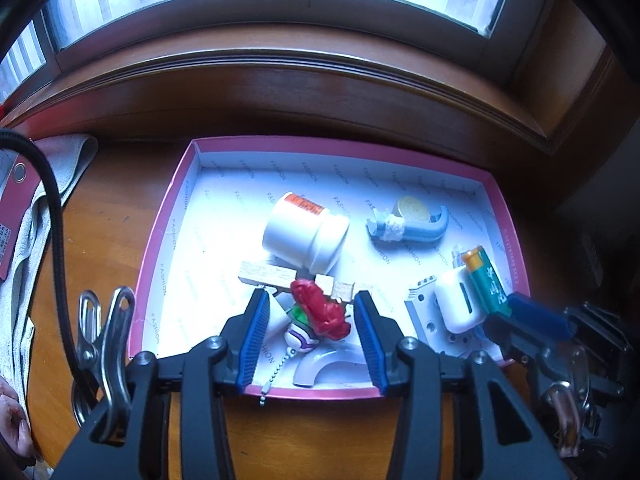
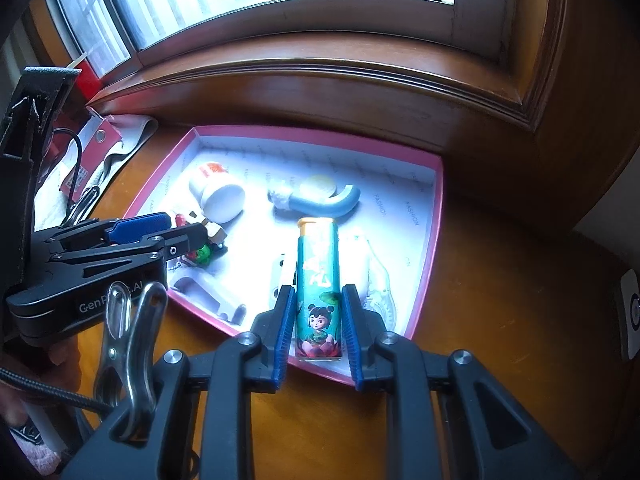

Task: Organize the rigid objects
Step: 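Open both grippers to release the red toy and green tube in the tray, then withdraw both open grippers from the tray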

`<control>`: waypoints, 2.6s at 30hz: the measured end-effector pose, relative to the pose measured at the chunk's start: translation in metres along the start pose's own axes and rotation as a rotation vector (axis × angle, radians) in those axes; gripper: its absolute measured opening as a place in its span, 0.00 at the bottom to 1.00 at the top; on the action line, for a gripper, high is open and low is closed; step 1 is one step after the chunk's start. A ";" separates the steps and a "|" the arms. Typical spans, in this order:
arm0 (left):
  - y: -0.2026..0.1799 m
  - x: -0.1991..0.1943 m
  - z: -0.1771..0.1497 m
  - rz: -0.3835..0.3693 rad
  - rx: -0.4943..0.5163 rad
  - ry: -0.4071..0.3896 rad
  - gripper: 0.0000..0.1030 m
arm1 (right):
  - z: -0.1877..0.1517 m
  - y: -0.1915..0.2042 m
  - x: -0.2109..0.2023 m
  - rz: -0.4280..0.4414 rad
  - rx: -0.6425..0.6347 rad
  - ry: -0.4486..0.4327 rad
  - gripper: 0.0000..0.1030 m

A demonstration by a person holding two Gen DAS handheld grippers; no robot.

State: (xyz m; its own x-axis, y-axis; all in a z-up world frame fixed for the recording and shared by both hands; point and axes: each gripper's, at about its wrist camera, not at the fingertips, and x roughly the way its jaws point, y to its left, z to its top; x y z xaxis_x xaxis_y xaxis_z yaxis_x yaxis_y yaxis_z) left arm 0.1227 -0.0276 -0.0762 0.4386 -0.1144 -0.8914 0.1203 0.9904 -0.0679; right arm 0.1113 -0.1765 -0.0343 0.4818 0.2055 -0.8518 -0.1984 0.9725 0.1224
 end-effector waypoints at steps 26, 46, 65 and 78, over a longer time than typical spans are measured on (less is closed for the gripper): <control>0.001 -0.029 -0.015 0.030 -0.002 -0.052 0.71 | -0.011 0.014 -0.029 -0.011 0.009 -0.059 0.34; 0.013 -0.053 -0.063 0.049 -0.005 -0.040 0.71 | -0.051 0.036 -0.038 0.006 0.039 -0.015 0.33; 0.012 -0.051 -0.069 0.038 -0.015 -0.028 0.71 | -0.056 0.034 -0.036 0.003 0.052 -0.001 0.33; 0.016 -0.047 -0.068 0.044 -0.049 -0.018 0.71 | -0.059 0.031 -0.034 0.002 0.059 0.006 0.34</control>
State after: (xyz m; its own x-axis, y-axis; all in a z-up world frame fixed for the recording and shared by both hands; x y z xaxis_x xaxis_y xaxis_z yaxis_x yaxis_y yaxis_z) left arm 0.0435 -0.0013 -0.0654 0.4587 -0.0720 -0.8857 0.0574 0.9970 -0.0513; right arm 0.0387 -0.1593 -0.0315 0.4762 0.2073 -0.8545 -0.1488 0.9768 0.1541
